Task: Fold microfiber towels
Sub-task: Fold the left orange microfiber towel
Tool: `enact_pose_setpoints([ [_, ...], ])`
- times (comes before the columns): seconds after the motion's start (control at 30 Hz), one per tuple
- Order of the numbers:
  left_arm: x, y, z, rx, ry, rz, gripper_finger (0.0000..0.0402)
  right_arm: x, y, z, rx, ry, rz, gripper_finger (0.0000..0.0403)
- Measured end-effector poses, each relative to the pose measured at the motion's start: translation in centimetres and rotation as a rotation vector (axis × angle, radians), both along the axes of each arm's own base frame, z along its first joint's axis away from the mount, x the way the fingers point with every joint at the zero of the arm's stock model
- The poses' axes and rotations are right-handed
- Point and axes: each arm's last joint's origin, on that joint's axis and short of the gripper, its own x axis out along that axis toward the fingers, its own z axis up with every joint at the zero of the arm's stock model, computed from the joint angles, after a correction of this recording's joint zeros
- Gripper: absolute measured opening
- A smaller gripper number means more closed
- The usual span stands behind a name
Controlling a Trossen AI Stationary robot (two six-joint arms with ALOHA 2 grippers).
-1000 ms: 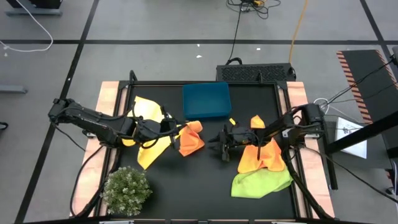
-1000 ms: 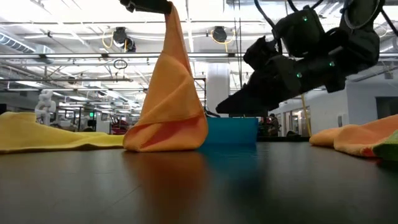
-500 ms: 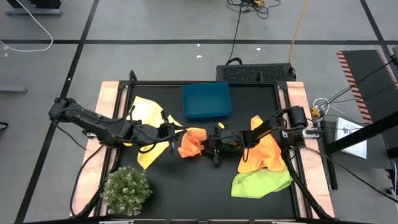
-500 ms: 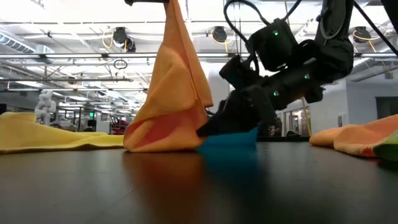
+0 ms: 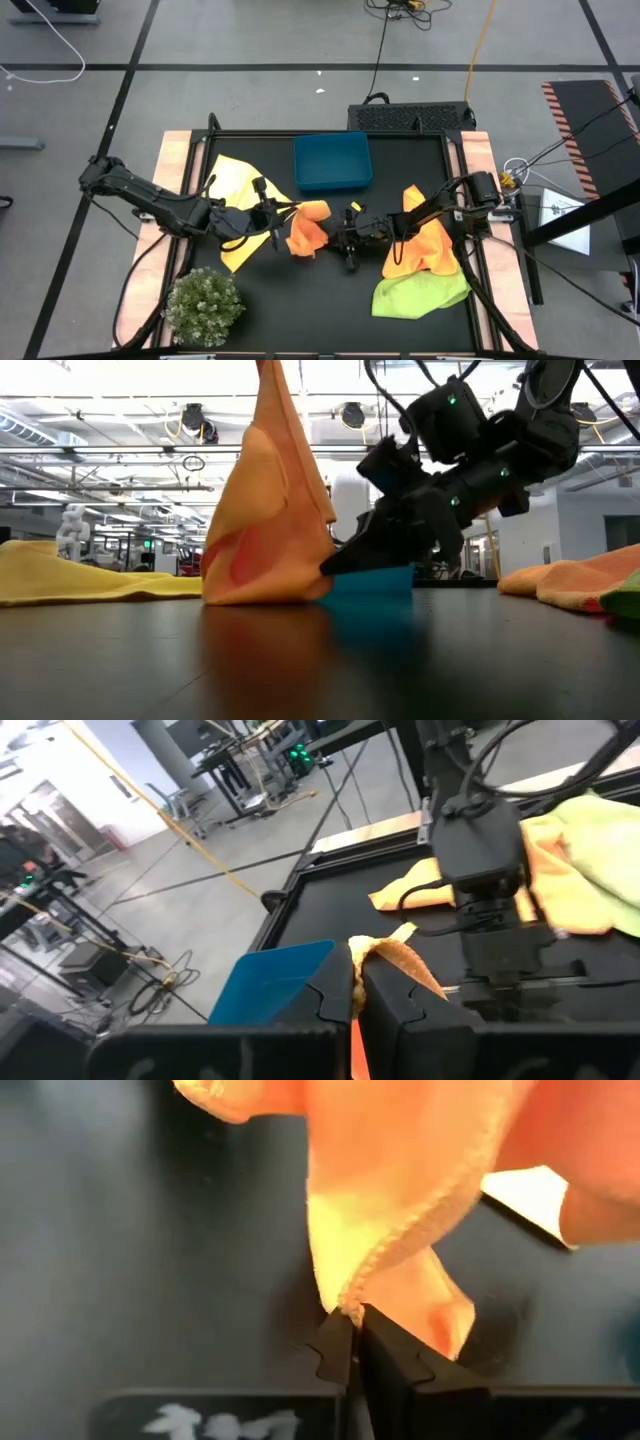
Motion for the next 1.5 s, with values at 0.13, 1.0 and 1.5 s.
enact_pose_setpoints([
  [0.13, -0.7, -0.5, 0.5, 0.024, -0.008, 0.017, 0.0006, -0.8, 0.7, 1.7, -0.055, 0.041, -0.070, 0.0002],
  [1.0, -6.3, -3.5, 0.0, -0.185, 0.025, 0.052, 0.0003, -10.1, 4.3, 14.7, 0.011, -0.074, -0.229, 0.0000],
  [1.5, -7.5, -5.3, -3.1, -0.251, 0.208, 0.041, 0.0002, -9.6, 7.2, 10.3, 0.157, 0.161, -0.226, 0.0004],
])
